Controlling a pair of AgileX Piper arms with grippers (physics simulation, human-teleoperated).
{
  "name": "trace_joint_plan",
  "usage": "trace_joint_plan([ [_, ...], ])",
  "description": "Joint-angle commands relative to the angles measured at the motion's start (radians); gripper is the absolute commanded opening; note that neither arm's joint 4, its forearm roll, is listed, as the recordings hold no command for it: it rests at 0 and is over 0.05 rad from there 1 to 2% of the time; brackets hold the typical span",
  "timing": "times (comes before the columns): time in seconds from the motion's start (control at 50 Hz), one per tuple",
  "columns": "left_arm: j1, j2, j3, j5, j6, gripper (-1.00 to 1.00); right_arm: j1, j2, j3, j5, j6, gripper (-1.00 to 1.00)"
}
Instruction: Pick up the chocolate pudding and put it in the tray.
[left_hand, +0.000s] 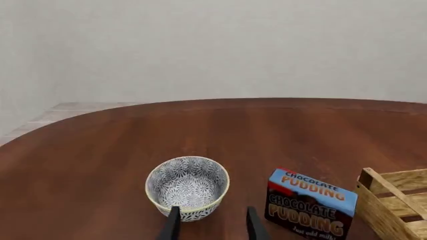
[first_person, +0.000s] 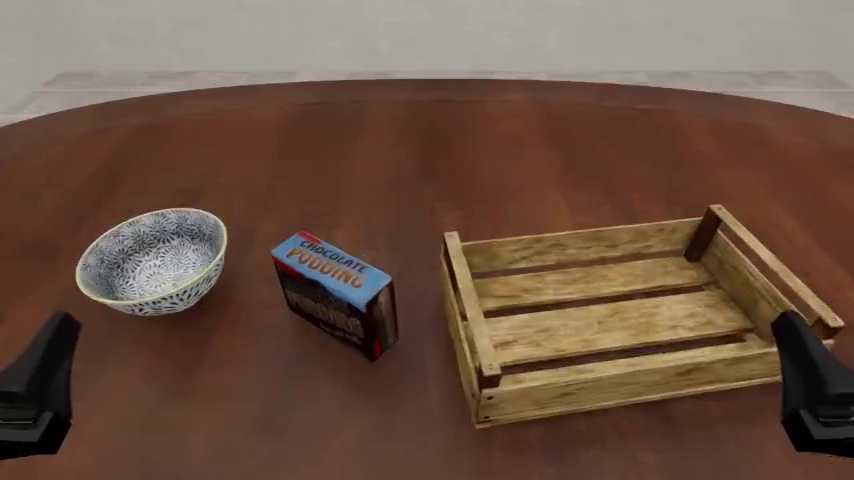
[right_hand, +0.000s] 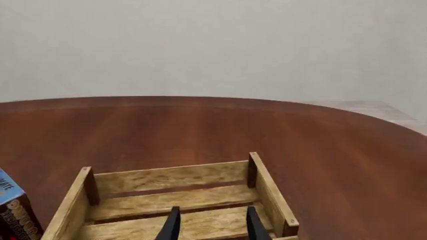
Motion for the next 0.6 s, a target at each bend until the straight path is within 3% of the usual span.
trace_joint_plan([
  [0.02, 0.0, 0.0, 0.0, 0.0, 0.0, 1.0, -0.001, 0.002, -0.001, 0.005, -0.017, 1.0],
  [0.44, 0.0, 0.0, 0.0, 0.0, 0.0, 1.0, 0.014, 0.011, -0.012, 0.004, -0.048, 1.0],
  [0.6, 0.0, 0.0, 0.0, 0.0, 0.0, 1.0, 0.025, 0.007, -0.059, 0.055, -0.055, 1.0],
])
